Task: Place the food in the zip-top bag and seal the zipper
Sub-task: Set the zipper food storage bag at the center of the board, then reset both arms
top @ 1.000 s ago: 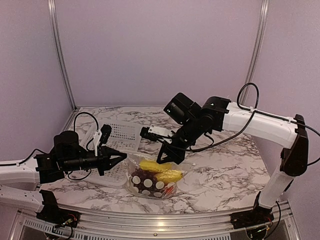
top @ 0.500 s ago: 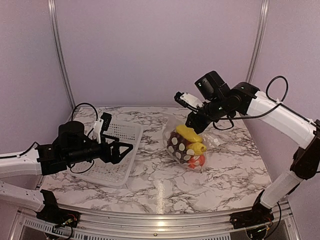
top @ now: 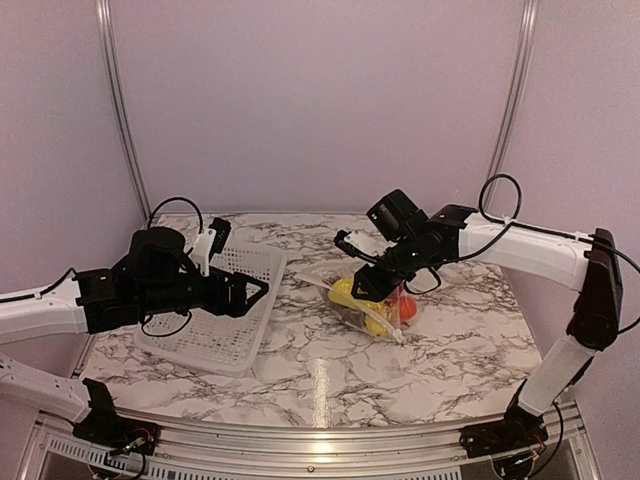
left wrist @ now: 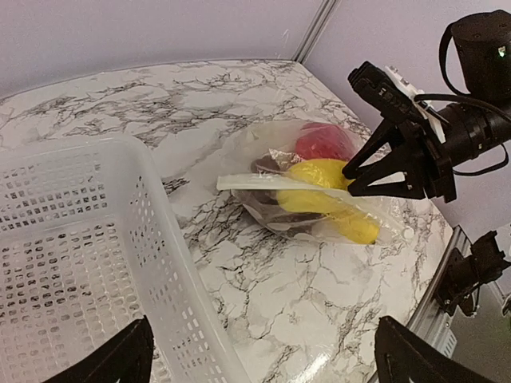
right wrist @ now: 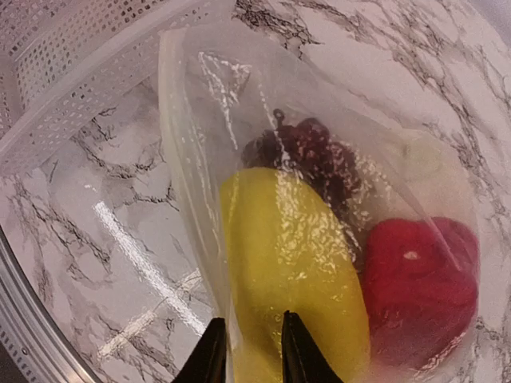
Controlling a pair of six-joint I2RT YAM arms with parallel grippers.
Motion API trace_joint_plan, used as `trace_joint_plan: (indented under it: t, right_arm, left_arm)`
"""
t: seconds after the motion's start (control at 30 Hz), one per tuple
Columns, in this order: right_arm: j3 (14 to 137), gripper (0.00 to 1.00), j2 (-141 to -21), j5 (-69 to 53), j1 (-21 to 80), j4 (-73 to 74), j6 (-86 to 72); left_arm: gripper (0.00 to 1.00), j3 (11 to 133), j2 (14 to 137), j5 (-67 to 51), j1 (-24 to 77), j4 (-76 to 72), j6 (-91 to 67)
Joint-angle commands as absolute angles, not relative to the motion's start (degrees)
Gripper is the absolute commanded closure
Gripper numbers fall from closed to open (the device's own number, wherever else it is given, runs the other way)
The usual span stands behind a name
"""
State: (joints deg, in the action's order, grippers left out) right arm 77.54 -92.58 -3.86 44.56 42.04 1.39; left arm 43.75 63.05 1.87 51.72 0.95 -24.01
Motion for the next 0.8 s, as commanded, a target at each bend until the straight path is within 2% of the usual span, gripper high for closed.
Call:
trace_joint_plan:
  t: [0.0, 0.13, 0.3, 0.33, 0.4, 0.53, 0.63, 0.77]
  right_arm:
    - [81.3, 0.67, -92.5, -12.0, 45.0, 40.9, -2.5]
    - [88.1, 0.58, -89.4, -14.7, 44.8, 42.1, -2.9]
    - [93.6, 0.36, -85.4, -10.9, 44.6, 42.2, -4.4]
    - [94.2, 0.28, -84.6, -9.0, 44.5, 42.2, -4.9]
    - [94.2, 0.05, -82.8, -3.8, 43.9, 41.8, -6.6]
    - [90.3, 0.02, -78.4, -0.5, 37.1, 39.8, -12.9]
    - [87.2, 0.02, -74.4, 9.2, 34.1, 38.0, -17.5]
    - [86.1, 0.01, -70.8, 22.8, 34.0, 38.4, -20.6]
  left_arm:
    - [0.01, 46.2, 57.9, 7.9, 51.4, 6.9, -22.7]
    - [0.01, 48.0, 54.5, 9.9, 51.5, 9.3, -22.1]
    - [0.01, 52.1, 52.2, 20.3, 51.4, 13.4, -23.5]
    - [0.01, 52.5, 51.4, 22.2, 51.4, 13.2, -23.1]
    - [0.01, 53.8, 50.2, 25.9, 51.4, 13.8, -22.6]
    - [0.01, 59.7, 50.5, 33.6, 51.3, 20.7, -22.2]
    - [0.01, 63.1, 51.9, 38.7, 51.0, 26.0, -21.2]
    - [0.01, 63.5, 52.4, 39.9, 50.9, 28.3, -22.2]
